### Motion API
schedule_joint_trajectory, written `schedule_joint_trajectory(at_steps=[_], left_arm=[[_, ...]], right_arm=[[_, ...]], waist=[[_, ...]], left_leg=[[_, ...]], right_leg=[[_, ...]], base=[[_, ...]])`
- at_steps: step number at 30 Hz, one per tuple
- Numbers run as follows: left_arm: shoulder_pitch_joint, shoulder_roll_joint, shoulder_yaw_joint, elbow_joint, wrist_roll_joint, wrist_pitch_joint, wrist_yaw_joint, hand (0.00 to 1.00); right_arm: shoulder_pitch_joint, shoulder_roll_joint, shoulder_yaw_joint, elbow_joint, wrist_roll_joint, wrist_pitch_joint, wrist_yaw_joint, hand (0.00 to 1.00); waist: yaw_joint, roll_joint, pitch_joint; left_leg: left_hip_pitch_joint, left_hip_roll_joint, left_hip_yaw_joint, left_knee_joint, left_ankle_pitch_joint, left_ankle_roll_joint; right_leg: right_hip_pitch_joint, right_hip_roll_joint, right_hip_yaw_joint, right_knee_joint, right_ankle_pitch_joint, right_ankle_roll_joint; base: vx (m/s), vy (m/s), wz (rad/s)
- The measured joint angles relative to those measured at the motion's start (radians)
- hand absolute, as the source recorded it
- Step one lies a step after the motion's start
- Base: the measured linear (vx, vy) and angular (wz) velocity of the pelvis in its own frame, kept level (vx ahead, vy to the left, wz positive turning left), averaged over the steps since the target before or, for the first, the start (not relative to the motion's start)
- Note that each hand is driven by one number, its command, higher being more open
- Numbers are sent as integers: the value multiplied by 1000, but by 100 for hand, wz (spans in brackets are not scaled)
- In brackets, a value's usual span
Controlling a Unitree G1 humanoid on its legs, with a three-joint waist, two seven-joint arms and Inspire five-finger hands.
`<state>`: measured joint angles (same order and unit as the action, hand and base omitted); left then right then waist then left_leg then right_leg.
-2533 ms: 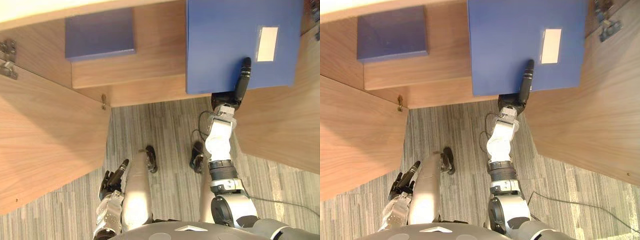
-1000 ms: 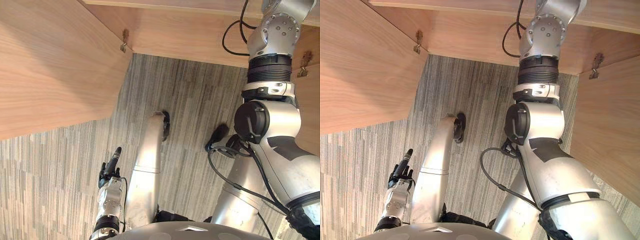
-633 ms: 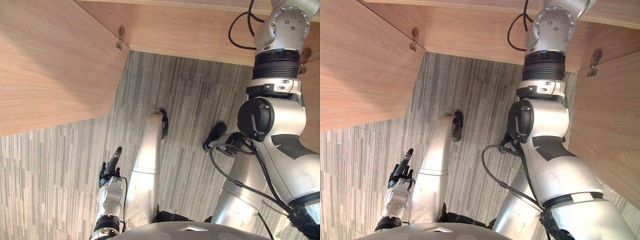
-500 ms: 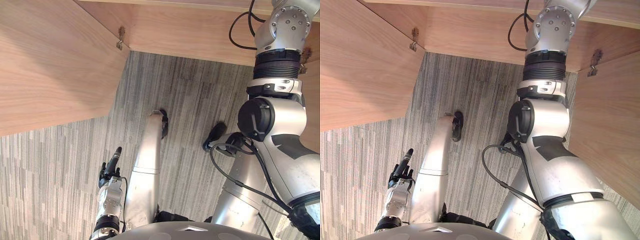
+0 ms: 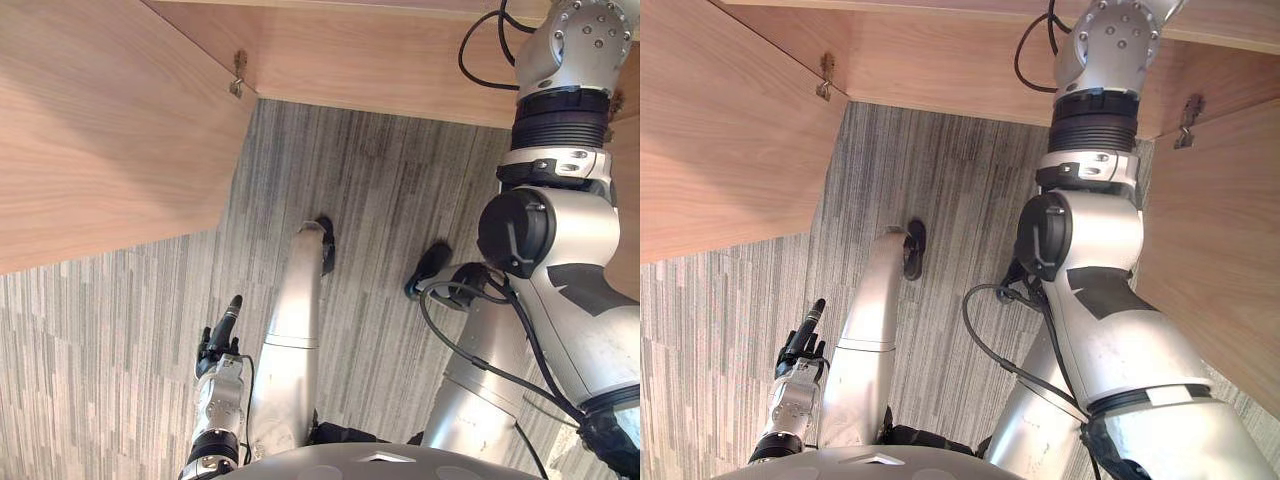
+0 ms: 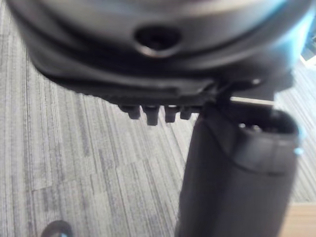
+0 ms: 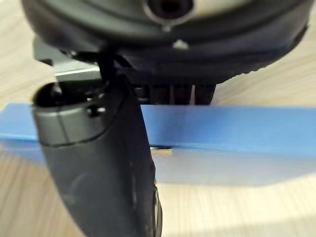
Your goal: Walk over to the cabinet, pick up the folder, carry it to the office cabinet, place the folder inside the office cabinet, then close the office cabinet door
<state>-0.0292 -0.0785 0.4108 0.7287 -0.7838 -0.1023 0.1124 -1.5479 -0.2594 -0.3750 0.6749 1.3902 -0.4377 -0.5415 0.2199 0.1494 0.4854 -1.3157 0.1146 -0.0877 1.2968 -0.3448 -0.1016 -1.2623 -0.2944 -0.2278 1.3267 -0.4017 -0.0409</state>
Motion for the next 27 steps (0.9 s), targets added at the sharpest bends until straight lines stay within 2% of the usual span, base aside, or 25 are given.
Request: schedule_joint_trajectory(at_steps=[16, 19, 23, 27], left_arm=[[0, 0, 2, 2, -2, 1, -7, 100], [0, 0, 2, 9, -5, 3, -8, 100], [0, 0, 2, 8, -5, 4, -10, 100], [0, -1, 8, 8, -5, 4, -11, 100]], right_arm=[[5, 16, 2, 42, 0, 13, 48, 100], [15, 48, -9, 57, 1, 17, 54, 100], [68, 85, -31, 59, 1, 24, 56, 100], [138, 111, -51, 68, 2, 36, 63, 100]], waist=[[-12, 0, 0], [-29, 0, 0], [-32, -1, -3], [-34, -3, -33]], left_leg=[[47, 3, 5, -33, 3, 0], [80, 5, 11, -64, 8, 1], [143, 17, 26, -110, 9, 3], [209, 17, 36, -171, 14, 5]], right_leg=[[44, 2, -5, -36, 6, 1], [77, 6, -8, -67, 14, 4], [136, 19, -11, -119, 25, 9], [200, 22, -19, -180, 36, 15]], base=[[-2, 6, 0], [-3, 9, -2], [-8, 32, -7], [17, 25, 0]])
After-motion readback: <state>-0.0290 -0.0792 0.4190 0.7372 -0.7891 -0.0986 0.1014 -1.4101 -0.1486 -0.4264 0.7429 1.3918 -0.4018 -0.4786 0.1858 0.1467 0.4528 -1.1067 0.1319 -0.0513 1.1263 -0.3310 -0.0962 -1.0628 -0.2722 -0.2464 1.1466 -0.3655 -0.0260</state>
